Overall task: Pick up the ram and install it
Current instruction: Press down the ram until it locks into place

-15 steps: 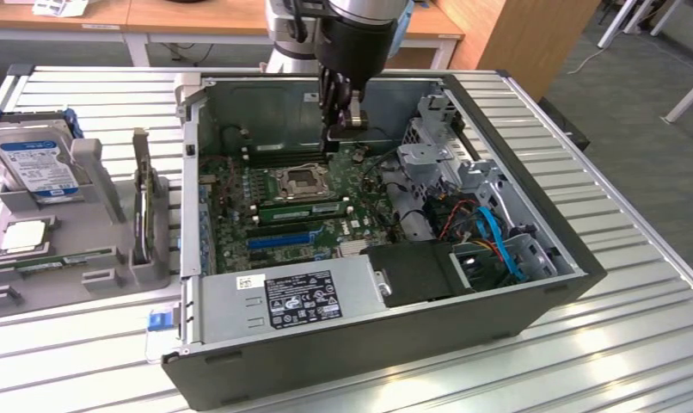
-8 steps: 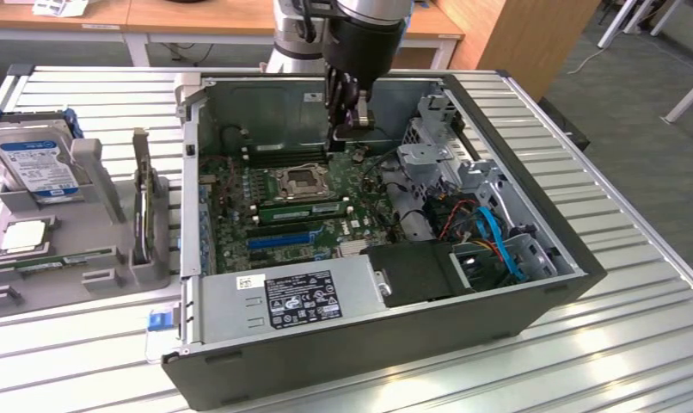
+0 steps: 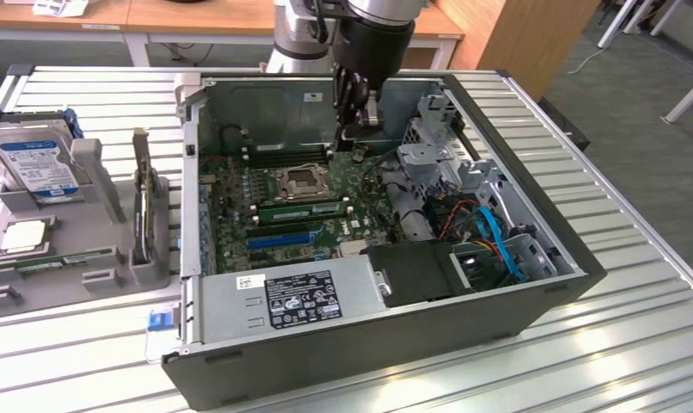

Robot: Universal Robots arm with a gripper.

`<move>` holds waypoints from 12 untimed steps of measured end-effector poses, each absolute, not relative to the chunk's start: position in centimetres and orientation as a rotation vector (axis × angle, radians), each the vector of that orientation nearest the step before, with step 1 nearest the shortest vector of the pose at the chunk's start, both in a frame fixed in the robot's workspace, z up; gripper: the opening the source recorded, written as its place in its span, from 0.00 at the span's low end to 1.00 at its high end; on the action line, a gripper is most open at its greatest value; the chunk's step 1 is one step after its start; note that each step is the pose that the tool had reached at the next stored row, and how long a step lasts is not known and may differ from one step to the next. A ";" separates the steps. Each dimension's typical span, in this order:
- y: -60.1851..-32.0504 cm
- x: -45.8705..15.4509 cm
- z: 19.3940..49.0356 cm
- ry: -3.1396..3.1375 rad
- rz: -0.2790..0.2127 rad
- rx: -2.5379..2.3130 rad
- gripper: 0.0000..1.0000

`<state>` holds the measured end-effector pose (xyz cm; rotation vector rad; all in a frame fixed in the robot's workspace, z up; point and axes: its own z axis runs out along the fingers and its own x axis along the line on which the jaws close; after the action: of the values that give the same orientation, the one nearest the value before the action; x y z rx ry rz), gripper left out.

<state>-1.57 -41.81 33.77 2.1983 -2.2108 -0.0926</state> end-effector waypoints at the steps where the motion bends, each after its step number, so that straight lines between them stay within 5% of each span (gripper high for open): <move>1: -41.8 -1.4 33.8 -2.211 -0.093 2.198 0.10; 12: -41.8 -0.5 33.8 -2.211 -0.093 2.198 0.10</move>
<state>-0.48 -41.81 33.77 2.1983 -2.2108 -0.0928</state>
